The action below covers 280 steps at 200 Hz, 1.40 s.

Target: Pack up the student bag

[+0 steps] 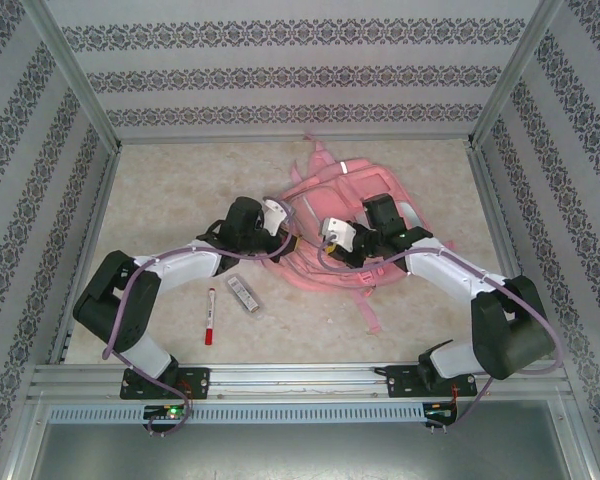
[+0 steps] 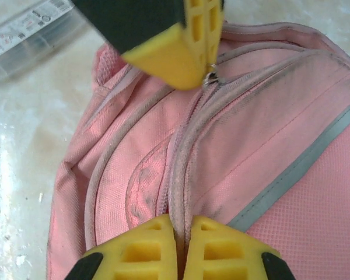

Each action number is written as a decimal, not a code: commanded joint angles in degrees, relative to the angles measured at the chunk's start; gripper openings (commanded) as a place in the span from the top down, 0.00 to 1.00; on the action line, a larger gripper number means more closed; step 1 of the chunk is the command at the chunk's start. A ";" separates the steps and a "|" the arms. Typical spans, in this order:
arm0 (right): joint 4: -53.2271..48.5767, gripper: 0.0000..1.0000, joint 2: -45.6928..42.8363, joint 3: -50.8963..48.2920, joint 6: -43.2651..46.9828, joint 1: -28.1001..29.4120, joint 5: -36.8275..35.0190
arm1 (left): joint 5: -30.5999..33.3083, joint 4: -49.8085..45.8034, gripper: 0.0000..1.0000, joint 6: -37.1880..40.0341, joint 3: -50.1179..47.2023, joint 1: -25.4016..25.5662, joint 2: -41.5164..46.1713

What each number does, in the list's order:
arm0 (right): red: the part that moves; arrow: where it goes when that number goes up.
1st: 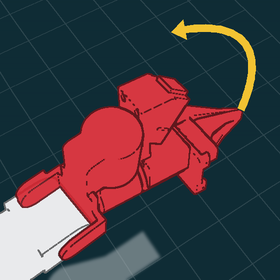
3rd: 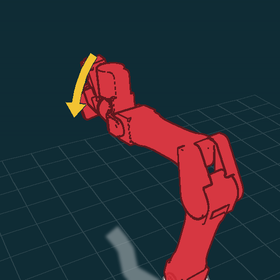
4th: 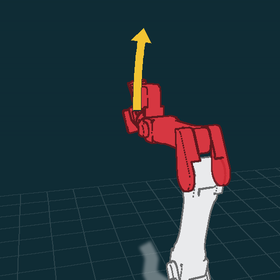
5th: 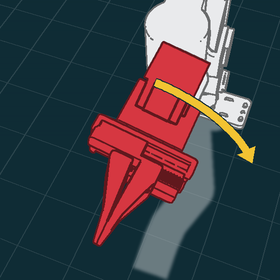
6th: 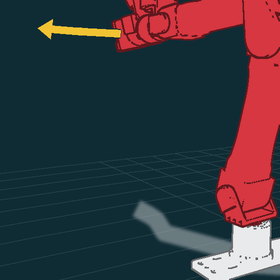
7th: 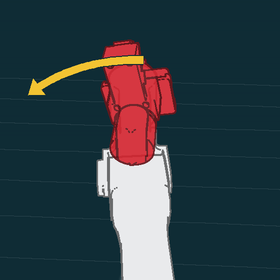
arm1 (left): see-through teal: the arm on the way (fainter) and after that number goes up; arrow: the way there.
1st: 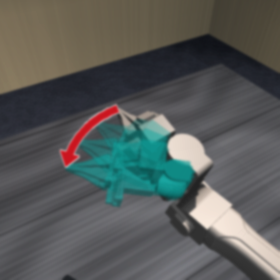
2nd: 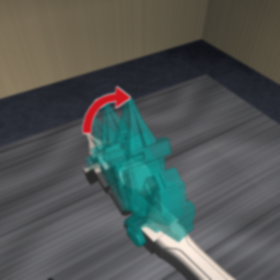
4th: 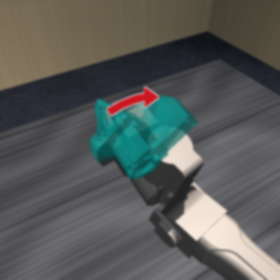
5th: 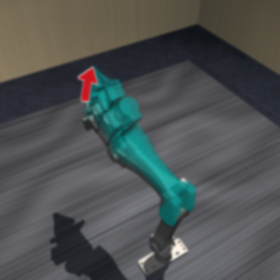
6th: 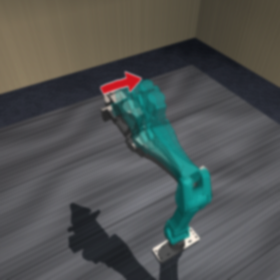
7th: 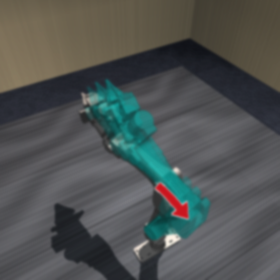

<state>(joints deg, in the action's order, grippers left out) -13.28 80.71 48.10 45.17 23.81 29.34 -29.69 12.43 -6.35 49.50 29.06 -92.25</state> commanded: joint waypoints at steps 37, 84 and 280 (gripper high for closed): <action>-7.89 0.63 -3.67 -0.24 -1.56 0.95 1.63 | -4.95 4.09 1.00 -0.68 2.01 -0.27 1.50; -3.75 0.53 -2.45 -0.45 -11.74 3.59 0.55 | -1.50 8.47 1.00 -8.37 2.59 5.59 1.22; -12.51 0.83 -8.86 -4.18 9.73 5.99 -6.99 | -4.15 -7.33 1.00 8.84 4.77 -2.60 -0.96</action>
<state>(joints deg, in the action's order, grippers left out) -25.71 75.66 44.64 59.64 30.46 15.16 -27.22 6.68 1.61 55.46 23.70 -94.39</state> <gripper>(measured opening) 0.134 0.044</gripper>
